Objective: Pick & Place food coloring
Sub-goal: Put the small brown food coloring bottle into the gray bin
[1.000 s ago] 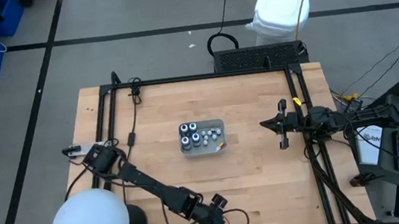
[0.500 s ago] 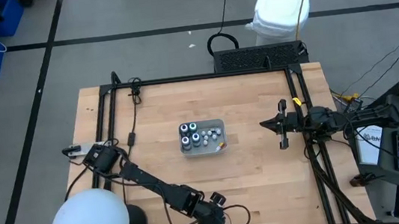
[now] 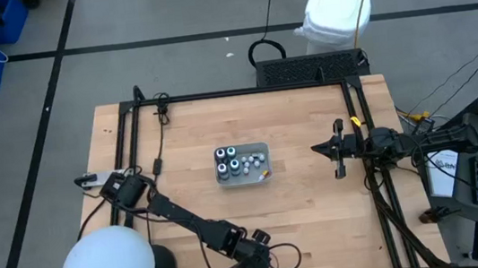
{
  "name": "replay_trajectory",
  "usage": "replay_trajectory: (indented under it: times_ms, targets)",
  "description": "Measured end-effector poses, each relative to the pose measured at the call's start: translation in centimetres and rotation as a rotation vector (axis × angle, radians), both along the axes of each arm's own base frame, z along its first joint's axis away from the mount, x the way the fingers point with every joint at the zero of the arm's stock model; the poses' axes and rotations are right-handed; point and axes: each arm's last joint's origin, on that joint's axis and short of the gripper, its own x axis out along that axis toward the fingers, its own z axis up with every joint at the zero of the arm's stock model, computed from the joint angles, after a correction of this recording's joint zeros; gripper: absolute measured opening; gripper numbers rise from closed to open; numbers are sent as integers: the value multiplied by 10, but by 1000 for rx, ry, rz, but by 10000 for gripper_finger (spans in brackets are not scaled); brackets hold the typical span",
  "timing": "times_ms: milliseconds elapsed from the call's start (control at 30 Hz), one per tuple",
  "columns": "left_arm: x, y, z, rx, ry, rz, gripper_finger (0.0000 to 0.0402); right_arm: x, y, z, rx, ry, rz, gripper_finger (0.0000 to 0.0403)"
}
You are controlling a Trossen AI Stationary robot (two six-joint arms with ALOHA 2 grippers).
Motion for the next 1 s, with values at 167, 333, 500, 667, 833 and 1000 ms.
replay_trajectory:
  times_ms: [167,333,500,667,833,1000]
  targets:
    - [2,1,2,-12,-13,-1,195,0,0,0,-1,0,0,0]
    - [3,1,3,-15,-23,-3,192,0,0,0,-2,0,0,0]
    - [3,1,3,-15,-23,-4,147,0,0,0,-1,1,0,0]
    - [2,0,3,-12,-30,-17,85,0,0,0,-1,0,-1,0]
    - [-2,-6,10,-8,-61,-71,66,0,0,0,-1,0,-1,0]
    - [-10,-6,48,-15,-114,-167,66,0,0,0,0,0,0,0]
